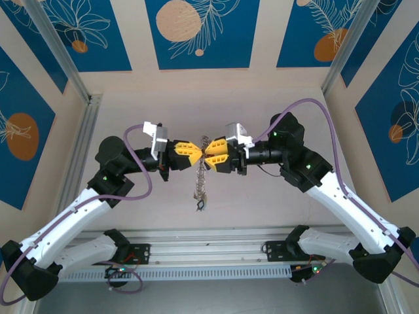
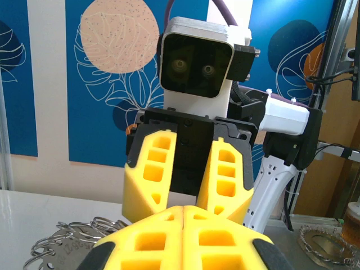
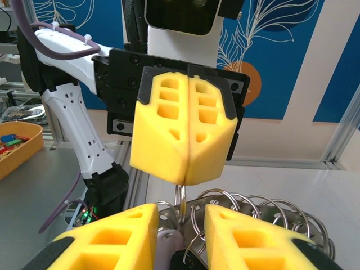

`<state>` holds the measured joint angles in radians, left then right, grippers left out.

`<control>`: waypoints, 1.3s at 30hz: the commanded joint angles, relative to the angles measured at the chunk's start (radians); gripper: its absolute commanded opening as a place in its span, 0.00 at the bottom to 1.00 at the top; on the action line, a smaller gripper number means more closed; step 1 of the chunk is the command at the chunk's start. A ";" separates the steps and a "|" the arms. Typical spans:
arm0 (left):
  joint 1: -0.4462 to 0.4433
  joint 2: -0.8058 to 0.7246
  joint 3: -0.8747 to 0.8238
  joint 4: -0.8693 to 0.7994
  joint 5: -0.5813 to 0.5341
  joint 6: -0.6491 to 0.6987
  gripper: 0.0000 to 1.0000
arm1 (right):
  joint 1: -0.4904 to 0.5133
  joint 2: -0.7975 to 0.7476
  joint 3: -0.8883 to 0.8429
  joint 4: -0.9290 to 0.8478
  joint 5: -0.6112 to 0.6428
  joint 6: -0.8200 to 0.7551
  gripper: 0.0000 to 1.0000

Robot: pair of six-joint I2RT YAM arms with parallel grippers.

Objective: Put the keys on the keyring

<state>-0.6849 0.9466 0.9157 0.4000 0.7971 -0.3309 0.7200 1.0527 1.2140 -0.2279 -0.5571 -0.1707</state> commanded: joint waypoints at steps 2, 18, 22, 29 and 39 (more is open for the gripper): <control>-0.001 -0.006 0.018 0.059 0.019 0.013 0.00 | -0.007 0.016 -0.007 0.022 -0.020 0.023 0.28; -0.002 -0.004 0.052 -0.038 -0.002 0.067 0.00 | -0.008 0.040 0.050 -0.080 -0.053 -0.021 0.00; -0.003 -0.007 0.139 -0.315 -0.058 0.221 0.00 | -0.006 0.024 0.095 -0.161 0.002 -0.059 0.00; -0.004 -0.016 0.359 -0.881 -0.230 0.543 0.31 | -0.002 0.098 0.286 -0.435 0.118 -0.137 0.00; -0.004 0.023 0.466 -1.113 -0.299 0.690 0.46 | 0.061 0.302 0.570 -0.746 0.274 -0.161 0.00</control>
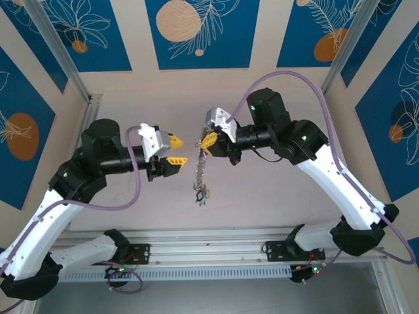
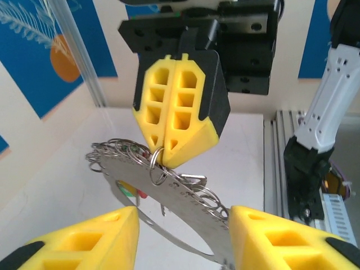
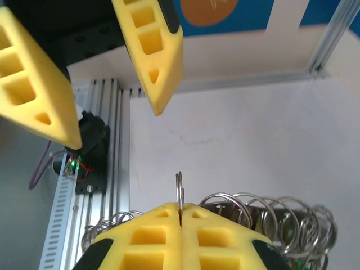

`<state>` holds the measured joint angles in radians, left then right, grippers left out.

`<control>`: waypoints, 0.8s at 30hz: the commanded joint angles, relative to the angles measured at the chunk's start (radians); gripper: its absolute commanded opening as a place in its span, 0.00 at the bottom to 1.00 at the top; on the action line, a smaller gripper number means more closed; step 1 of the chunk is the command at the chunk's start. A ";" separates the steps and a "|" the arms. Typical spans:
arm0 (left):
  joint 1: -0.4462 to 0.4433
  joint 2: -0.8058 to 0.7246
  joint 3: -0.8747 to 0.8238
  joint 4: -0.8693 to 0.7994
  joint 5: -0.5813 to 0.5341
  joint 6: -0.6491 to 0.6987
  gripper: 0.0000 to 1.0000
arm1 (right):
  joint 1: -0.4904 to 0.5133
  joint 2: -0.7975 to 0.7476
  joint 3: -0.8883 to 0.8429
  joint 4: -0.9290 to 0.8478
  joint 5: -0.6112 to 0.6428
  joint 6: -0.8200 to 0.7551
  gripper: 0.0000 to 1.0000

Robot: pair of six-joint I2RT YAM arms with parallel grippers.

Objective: Put the keys on the keyring

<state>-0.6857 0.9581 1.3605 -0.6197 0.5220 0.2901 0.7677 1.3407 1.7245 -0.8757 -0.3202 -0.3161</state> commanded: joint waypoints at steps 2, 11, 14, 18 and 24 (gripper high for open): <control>-0.004 0.017 0.020 -0.091 -0.006 0.073 0.46 | 0.021 0.033 0.087 -0.118 0.046 -0.015 0.00; -0.005 0.058 0.012 -0.069 0.048 0.075 0.42 | 0.060 0.078 0.141 -0.168 0.020 -0.051 0.00; -0.005 0.070 0.015 -0.065 0.056 0.075 0.42 | 0.077 0.088 0.141 -0.175 0.027 -0.067 0.00; -0.005 0.081 0.014 -0.052 0.070 0.070 0.40 | 0.085 0.094 0.143 -0.175 0.014 -0.075 0.00; -0.007 0.093 0.015 -0.048 0.086 0.066 0.32 | 0.086 0.101 0.143 -0.174 0.009 -0.081 0.00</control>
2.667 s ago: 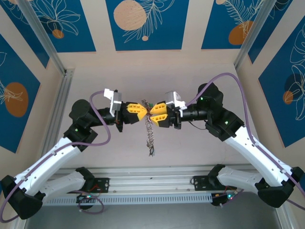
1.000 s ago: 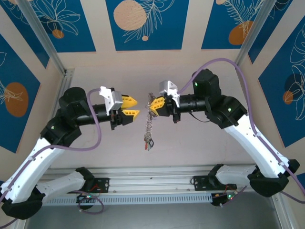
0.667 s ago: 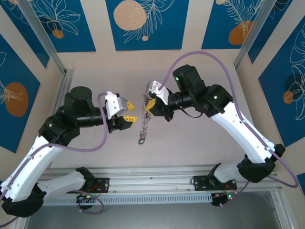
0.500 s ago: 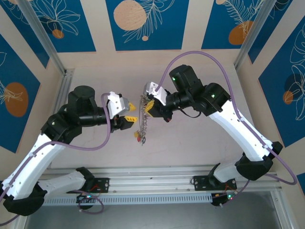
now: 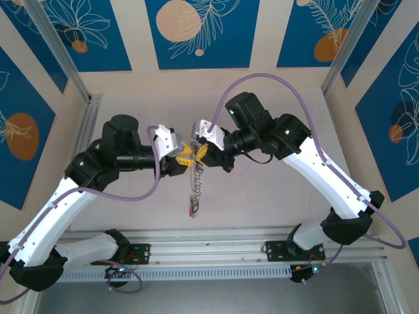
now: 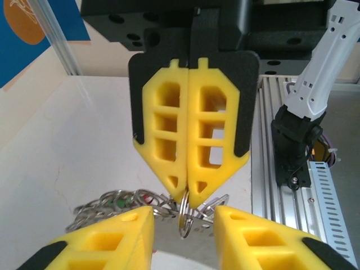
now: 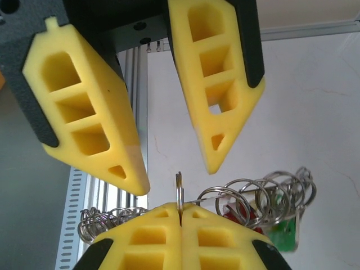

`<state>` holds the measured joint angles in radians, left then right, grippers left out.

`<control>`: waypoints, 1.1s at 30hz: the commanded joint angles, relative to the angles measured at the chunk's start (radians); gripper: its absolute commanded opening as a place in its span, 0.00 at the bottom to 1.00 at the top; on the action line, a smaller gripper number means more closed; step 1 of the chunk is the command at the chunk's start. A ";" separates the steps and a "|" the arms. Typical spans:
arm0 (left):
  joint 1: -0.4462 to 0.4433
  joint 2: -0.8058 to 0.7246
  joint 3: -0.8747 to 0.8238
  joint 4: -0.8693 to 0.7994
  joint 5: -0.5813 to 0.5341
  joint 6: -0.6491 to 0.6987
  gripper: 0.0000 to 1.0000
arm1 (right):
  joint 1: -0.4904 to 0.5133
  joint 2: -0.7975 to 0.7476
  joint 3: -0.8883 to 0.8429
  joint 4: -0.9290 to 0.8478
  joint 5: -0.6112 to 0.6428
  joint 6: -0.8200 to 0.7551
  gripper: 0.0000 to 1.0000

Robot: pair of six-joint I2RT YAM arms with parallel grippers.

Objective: Put the keys on the keyring

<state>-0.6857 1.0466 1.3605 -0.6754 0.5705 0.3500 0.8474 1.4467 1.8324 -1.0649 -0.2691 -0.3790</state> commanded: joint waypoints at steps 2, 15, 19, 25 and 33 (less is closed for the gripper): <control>-0.008 0.007 0.015 0.008 0.041 0.003 0.30 | 0.007 -0.007 0.034 0.018 -0.046 -0.018 0.00; -0.010 0.027 0.015 -0.008 0.087 0.003 0.19 | 0.010 -0.008 0.041 0.025 -0.054 -0.032 0.00; -0.011 0.034 0.015 -0.013 0.084 0.007 0.18 | 0.010 -0.009 0.044 0.026 -0.059 -0.037 0.00; -0.012 0.032 0.016 -0.019 0.088 0.012 0.06 | 0.010 -0.014 0.041 0.034 -0.049 -0.036 0.00; -0.016 0.021 0.022 -0.048 0.091 0.021 0.03 | 0.006 -0.022 0.033 0.046 -0.034 -0.034 0.00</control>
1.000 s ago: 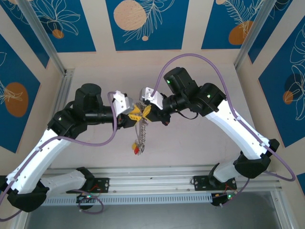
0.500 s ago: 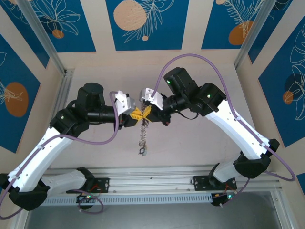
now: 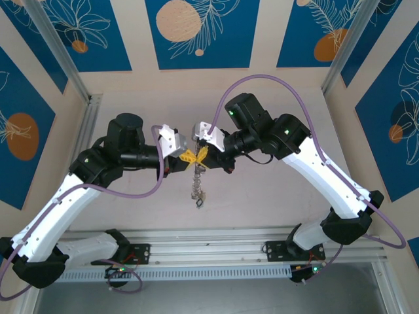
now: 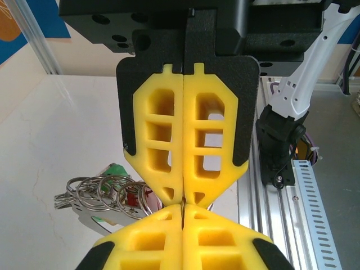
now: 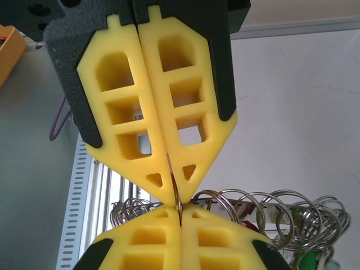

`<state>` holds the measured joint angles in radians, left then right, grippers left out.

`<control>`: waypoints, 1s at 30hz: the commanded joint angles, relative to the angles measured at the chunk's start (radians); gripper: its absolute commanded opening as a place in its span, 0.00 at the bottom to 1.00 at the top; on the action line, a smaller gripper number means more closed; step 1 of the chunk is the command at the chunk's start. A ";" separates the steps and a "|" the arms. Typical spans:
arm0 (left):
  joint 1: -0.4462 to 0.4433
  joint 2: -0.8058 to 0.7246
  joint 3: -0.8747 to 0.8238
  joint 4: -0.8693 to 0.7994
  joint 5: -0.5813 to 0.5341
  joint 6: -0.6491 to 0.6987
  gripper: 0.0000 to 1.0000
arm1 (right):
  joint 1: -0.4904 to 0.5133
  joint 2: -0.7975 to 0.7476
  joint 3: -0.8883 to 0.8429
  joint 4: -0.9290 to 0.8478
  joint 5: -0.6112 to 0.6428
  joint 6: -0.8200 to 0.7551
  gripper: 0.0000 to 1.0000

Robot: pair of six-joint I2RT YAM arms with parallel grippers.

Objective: Put the keys on the keyring

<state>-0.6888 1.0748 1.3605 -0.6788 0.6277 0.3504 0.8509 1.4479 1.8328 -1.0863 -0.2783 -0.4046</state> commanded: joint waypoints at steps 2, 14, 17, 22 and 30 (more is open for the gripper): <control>-0.013 -0.010 0.021 -0.051 0.034 0.023 0.03 | 0.001 -0.026 0.028 0.072 -0.024 -0.007 0.00; -0.013 -0.039 0.018 -0.071 0.054 0.019 0.14 | -0.009 -0.053 -0.003 0.103 -0.014 -0.010 0.00; -0.014 -0.039 0.023 -0.085 0.059 0.019 0.15 | -0.010 -0.062 -0.016 0.118 -0.005 -0.011 0.00; -0.013 -0.039 0.023 -0.091 0.065 0.019 0.14 | -0.012 -0.072 -0.026 0.134 -0.007 -0.011 0.00; -0.013 -0.011 0.037 -0.082 0.069 0.017 0.13 | -0.013 -0.070 -0.027 0.143 -0.027 -0.015 0.00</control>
<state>-0.6888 1.0546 1.3720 -0.7120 0.6399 0.3504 0.8490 1.4117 1.8034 -1.0321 -0.2886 -0.4053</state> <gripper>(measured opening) 0.130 0.047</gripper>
